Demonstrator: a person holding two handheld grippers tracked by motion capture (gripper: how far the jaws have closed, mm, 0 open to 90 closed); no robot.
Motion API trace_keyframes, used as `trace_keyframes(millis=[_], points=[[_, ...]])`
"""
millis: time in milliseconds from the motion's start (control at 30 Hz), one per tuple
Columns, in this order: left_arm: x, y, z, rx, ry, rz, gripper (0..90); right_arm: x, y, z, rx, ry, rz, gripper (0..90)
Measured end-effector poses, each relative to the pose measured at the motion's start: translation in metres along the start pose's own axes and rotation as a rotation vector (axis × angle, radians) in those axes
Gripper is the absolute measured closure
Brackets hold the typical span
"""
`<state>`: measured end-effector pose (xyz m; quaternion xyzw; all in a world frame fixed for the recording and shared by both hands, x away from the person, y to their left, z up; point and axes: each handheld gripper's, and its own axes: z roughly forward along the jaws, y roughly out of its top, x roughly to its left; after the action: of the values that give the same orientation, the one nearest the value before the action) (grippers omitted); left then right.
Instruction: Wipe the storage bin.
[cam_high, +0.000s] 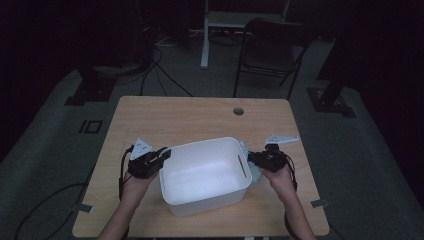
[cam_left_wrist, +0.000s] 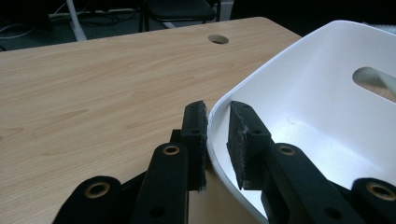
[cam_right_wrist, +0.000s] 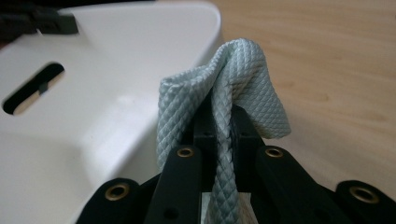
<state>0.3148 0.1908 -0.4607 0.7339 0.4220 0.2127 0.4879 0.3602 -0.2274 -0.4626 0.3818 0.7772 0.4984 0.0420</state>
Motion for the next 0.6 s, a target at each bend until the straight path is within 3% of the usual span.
trace_keyframes(millis=[33,167,400,533,600], points=[[0.000,0.000,0.000,0.000,-0.003,-0.001,76.8,-0.001,0.006,-0.004,-0.031,0.015,0.007,84.3],[0.000,0.000,0.000,-0.001,0.002,-0.002,76.8,0.000,0.012,-0.003,-0.013,0.003,-0.020,84.0],[-0.001,0.000,0.000,0.000,0.007,0.000,76.8,-0.004,0.011,-0.001,-0.036,0.024,-0.018,83.7],[-0.002,0.000,0.001,0.001,0.010,0.002,76.9,-0.002,0.011,0.007,0.010,-0.023,-0.044,84.1],[-0.002,0.000,0.001,0.001,0.011,0.001,76.9,-0.004,0.008,0.011,0.014,-0.025,-0.027,84.2]])
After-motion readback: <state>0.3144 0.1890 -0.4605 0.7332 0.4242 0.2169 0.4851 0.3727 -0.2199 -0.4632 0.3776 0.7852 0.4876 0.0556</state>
